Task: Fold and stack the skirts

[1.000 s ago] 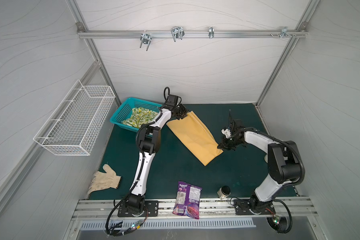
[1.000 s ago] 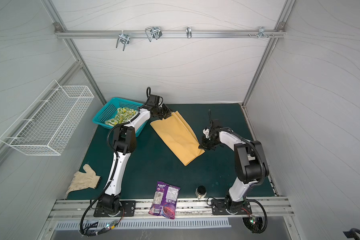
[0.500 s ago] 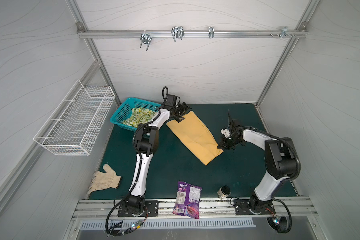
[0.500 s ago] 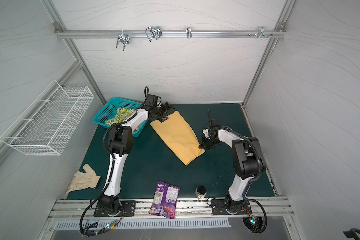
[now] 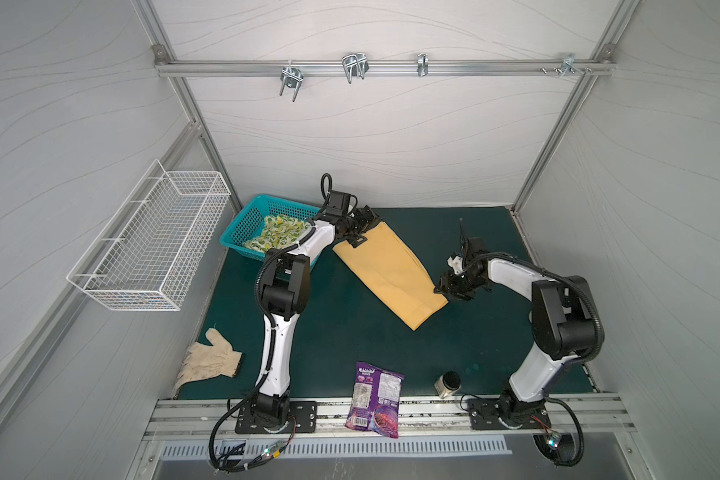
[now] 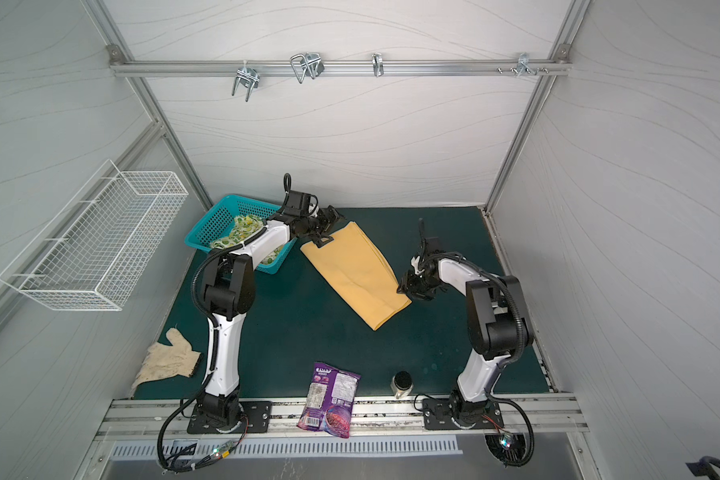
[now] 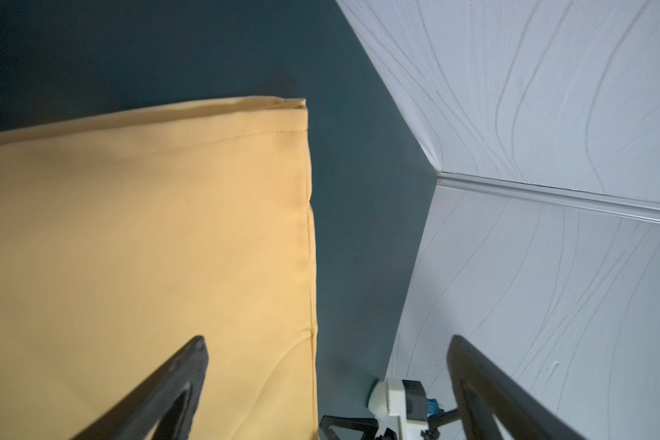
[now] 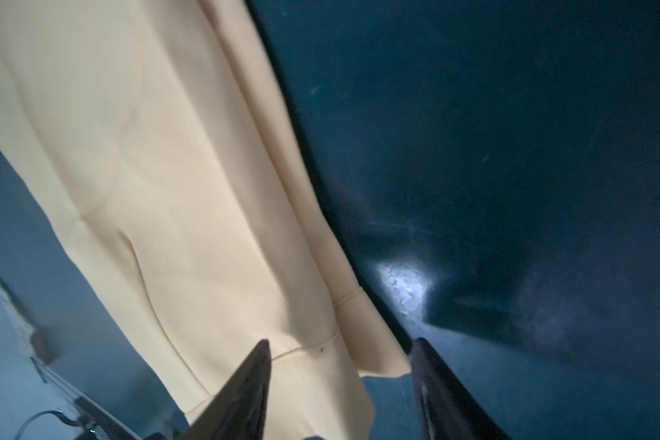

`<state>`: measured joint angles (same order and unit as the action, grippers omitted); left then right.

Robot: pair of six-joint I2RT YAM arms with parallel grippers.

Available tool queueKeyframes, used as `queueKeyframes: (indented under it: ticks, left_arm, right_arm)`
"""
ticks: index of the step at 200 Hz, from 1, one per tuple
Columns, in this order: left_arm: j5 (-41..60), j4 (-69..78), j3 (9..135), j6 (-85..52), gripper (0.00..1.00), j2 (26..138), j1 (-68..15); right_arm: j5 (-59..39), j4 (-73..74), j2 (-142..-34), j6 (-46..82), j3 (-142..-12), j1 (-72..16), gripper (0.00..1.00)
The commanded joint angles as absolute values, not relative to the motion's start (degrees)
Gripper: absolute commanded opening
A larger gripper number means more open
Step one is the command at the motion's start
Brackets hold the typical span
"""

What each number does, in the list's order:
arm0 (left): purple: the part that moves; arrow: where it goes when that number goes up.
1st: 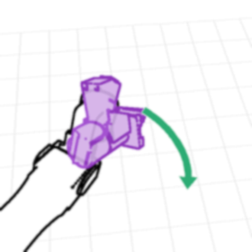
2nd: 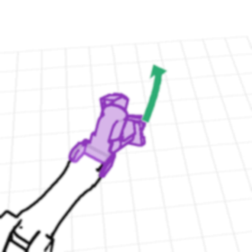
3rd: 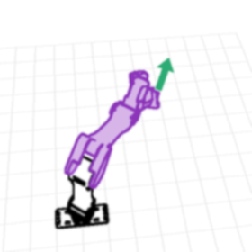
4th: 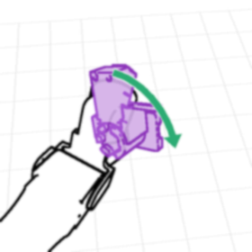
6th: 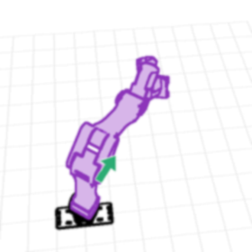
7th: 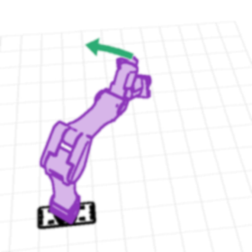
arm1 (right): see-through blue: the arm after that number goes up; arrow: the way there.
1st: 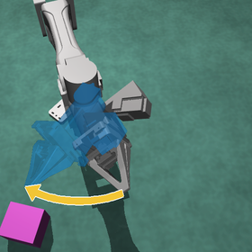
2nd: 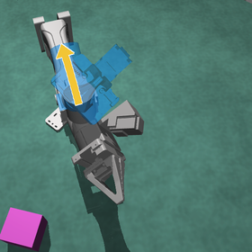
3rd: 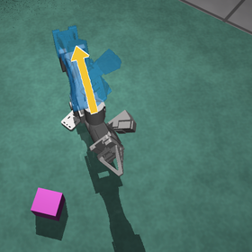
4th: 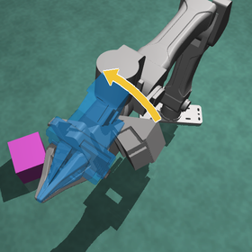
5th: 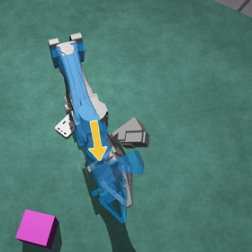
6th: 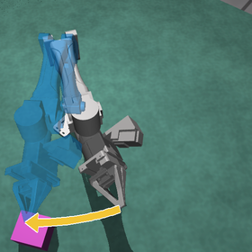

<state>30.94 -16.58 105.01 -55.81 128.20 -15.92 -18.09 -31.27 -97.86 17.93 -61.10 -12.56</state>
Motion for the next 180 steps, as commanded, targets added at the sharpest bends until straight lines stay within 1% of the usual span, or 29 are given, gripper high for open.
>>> queueKeyframes:
  ticks: [1, 16, 62, 92, 180]
  left_arm:
    - [31.77, -13.71, 100.94, -53.93, 0.99, 124.07, -16.17]
    - [31.08, -13.1, 97.57, -52.89, 0.99, 122.22, -16.18]
    - [30.6, -12.74, 90.5, -49.89, 0.99, 119.63, -16.17]
    - [30.76, -11.46, 88.78, -49.78, 0.99, 120.45, -16.17]
    - [30.67, -9.24, 85.99, -50.12, 0.99, 120.77, -16.17]
  right_arm:
    - [-17.7, -33.58, -92.01, 18.05, -61.28, -12.5, 0.68]
    - [-18.03, -34.34, -89.5, 18.63, -60.58, -13.76, 0.73]
    - [-18.11, -31.86, -85.96, 21.89, -55.93, -20.27, 0.8]
    - [-20.37, -29.29, -87.38, 23.39, -54.41, -20.61, 0.8]
    - [-19.75, -26.15, -96.69, 22.83, -55.8, -18.79, 0.8]
